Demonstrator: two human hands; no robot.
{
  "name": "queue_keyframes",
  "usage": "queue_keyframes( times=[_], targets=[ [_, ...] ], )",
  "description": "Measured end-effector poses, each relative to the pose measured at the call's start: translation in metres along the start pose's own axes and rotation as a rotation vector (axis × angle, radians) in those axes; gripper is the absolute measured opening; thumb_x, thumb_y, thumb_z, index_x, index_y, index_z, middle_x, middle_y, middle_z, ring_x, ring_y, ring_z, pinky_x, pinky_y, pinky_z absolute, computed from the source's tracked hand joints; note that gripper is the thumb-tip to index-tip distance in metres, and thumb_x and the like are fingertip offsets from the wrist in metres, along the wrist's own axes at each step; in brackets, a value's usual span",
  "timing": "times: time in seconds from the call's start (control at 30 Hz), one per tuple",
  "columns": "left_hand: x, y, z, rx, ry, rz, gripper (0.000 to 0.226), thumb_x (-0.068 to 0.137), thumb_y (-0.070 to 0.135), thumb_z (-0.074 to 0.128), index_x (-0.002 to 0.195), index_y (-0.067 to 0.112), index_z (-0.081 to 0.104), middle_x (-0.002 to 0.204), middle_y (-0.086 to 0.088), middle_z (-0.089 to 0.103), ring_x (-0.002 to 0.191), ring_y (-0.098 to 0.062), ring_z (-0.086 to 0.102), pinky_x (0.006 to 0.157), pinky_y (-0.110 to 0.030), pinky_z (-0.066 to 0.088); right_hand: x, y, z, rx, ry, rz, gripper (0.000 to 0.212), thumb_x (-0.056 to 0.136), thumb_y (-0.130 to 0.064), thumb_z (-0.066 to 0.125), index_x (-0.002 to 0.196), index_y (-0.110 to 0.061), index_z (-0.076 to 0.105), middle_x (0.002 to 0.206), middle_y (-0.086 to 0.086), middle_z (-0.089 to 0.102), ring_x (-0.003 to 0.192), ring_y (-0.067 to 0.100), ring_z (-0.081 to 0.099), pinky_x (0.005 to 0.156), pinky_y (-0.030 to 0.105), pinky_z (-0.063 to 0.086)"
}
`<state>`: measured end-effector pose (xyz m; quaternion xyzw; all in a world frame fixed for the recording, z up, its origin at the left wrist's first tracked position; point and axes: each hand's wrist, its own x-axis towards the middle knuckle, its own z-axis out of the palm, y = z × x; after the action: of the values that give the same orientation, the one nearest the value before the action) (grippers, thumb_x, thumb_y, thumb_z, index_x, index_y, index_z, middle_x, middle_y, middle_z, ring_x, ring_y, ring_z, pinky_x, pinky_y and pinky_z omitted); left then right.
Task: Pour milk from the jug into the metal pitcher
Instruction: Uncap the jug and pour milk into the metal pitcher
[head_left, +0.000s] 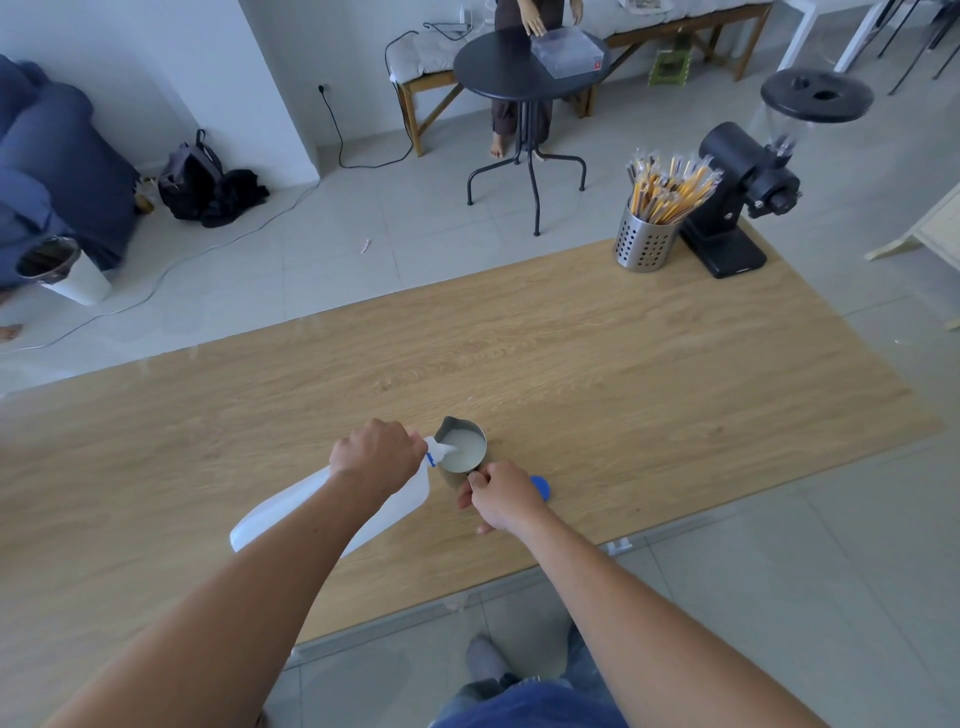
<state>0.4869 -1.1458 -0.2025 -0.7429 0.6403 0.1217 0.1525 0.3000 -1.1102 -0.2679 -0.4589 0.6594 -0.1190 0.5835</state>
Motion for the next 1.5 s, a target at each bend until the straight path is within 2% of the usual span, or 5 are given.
queue_keyframes(
  times=[0.27,0.43,0.97,1.4,1.5],
  targets=[
    [-0.002,0.002,-0.004,-0.003,-0.013,-0.014,0.051,0.114,0.041,0.037,0.072,0.016,0.053,0.079,-0.001,0.055,0.081,-0.027,0.060,0.073,-0.035,0.042,-0.002,-0.001,-0.002,0.009,-0.014,-0.003,0.032,0.119,-0.025,0.048,0.121,-0.007,0.075,0.109,0.000,0.084,0.086,0.006,0.072,0.052,0.020,0.060],
    [-0.003,0.003,-0.004,-0.006,-0.018,-0.032,0.052,0.114,0.042,0.037,0.072,0.015,0.054,0.079,-0.001,0.056,0.064,-0.018,0.049,0.068,-0.034,0.041,-0.005,-0.002,-0.002,-0.005,-0.008,-0.004,0.033,0.119,-0.024,0.048,0.119,-0.007,0.076,0.107,-0.002,0.084,0.090,0.012,0.074,0.051,0.020,0.059],
    [-0.003,0.005,-0.009,-0.005,-0.036,-0.048,0.046,0.112,0.037,0.040,0.073,0.017,0.055,0.080,0.000,0.058,0.062,-0.016,0.049,0.061,-0.031,0.037,-0.010,-0.007,-0.007,-0.027,-0.016,-0.006,0.032,0.119,-0.023,0.046,0.124,-0.007,0.074,0.112,-0.002,0.084,0.070,0.007,0.068,0.046,0.015,0.053],
    [-0.002,0.005,-0.011,-0.005,-0.041,-0.045,0.043,0.111,0.036,0.040,0.075,0.018,0.054,0.081,-0.001,0.057,0.068,-0.020,0.054,0.066,-0.032,0.041,-0.008,-0.008,-0.006,-0.016,-0.023,0.011,0.032,0.119,-0.023,0.047,0.123,-0.008,0.075,0.105,-0.006,0.083,0.079,0.009,0.072,0.051,0.017,0.058],
    [-0.002,0.006,-0.011,-0.011,-0.043,-0.049,0.044,0.111,0.036,0.039,0.074,0.017,0.053,0.080,-0.001,0.055,0.063,-0.018,0.048,0.068,-0.033,0.043,-0.006,-0.006,-0.005,0.017,-0.028,0.013,0.032,0.118,-0.023,0.048,0.121,-0.007,0.075,0.103,-0.005,0.083,0.097,0.012,0.077,0.056,0.022,0.064]
  ],
)
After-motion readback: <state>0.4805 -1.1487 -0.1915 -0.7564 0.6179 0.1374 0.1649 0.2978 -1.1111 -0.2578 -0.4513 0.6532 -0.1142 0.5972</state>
